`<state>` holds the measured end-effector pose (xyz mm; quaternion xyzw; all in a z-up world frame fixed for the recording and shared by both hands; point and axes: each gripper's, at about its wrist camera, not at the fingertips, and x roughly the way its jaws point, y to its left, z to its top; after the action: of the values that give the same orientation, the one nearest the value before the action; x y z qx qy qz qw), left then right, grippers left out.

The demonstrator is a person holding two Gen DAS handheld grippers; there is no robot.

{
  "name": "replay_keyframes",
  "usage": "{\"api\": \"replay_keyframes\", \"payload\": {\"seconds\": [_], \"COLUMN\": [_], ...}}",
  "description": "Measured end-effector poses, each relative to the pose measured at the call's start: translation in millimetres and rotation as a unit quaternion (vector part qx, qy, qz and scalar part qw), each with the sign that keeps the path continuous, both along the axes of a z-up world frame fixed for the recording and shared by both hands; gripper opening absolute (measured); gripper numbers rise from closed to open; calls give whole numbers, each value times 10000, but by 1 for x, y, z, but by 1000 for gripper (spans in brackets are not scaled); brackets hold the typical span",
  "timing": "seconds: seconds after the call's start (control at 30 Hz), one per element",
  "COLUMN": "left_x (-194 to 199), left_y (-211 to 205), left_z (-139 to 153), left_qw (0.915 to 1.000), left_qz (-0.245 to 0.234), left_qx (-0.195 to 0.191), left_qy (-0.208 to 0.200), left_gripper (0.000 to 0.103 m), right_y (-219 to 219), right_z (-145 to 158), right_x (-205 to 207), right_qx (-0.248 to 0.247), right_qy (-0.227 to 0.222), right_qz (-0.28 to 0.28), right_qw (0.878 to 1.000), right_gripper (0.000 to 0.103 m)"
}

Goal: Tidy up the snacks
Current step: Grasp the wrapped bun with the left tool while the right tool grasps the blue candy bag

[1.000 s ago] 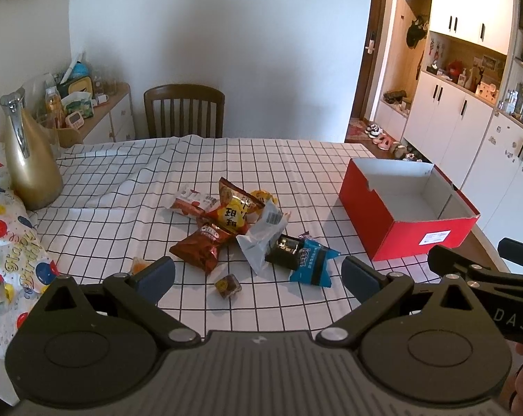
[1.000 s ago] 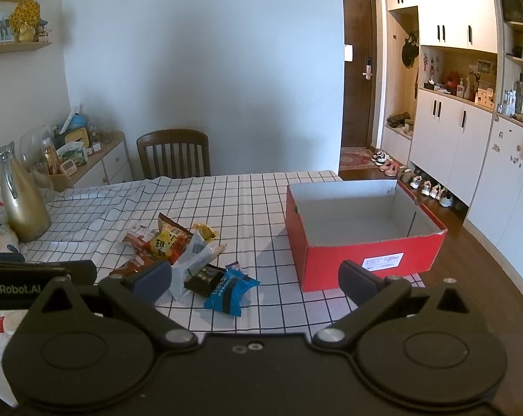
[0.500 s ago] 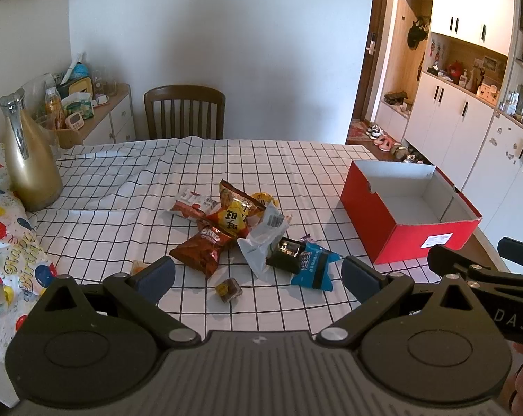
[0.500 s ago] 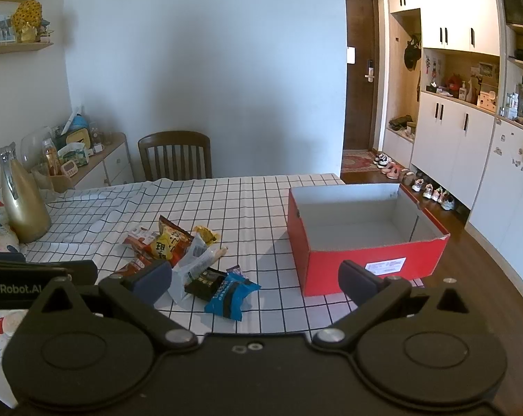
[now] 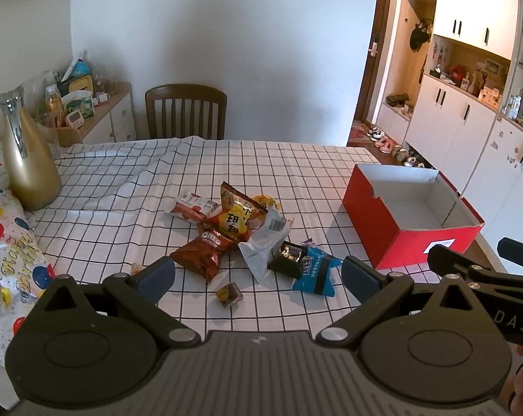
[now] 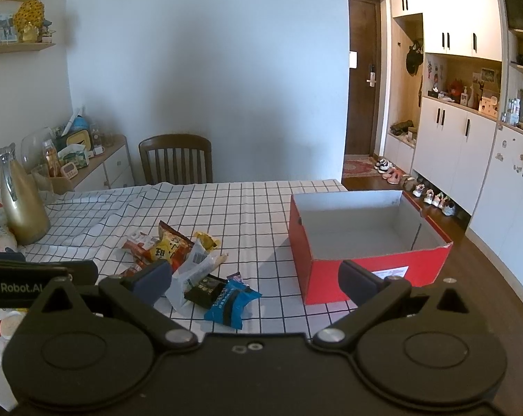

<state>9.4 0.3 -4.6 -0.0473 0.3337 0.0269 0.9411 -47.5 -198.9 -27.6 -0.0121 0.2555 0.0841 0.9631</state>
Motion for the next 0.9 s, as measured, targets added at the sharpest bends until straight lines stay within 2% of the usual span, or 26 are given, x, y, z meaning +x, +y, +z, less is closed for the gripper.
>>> {"api": "replay_keyframes", "payload": {"seconds": [0.5, 0.7, 0.8, 0.9], "left_x": [34, 52, 56, 62], "left_y": [31, 86, 119, 153], "left_z": [-23, -53, -69, -83], "left_qw": [9988, 9939, 9895, 9823], "left_qz": [168, 916, 1214, 1533], "left_qx": [-308, -68, -168, -469], "left_qy": [356, 602, 770, 964], "left_gripper": [103, 103, 103, 103], "right_y": [11, 12, 10, 10], "right_z": [-13, -39, -56, -72], "right_x": [27, 57, 72, 90], "right_qx": [-49, -222, -210, -205], "right_qy": [224, 488, 792, 1100], "right_qz": [212, 207, 136, 5], "right_qw": [9995, 9984, 9965, 9937], "right_gripper": [103, 100, 97, 89]}}
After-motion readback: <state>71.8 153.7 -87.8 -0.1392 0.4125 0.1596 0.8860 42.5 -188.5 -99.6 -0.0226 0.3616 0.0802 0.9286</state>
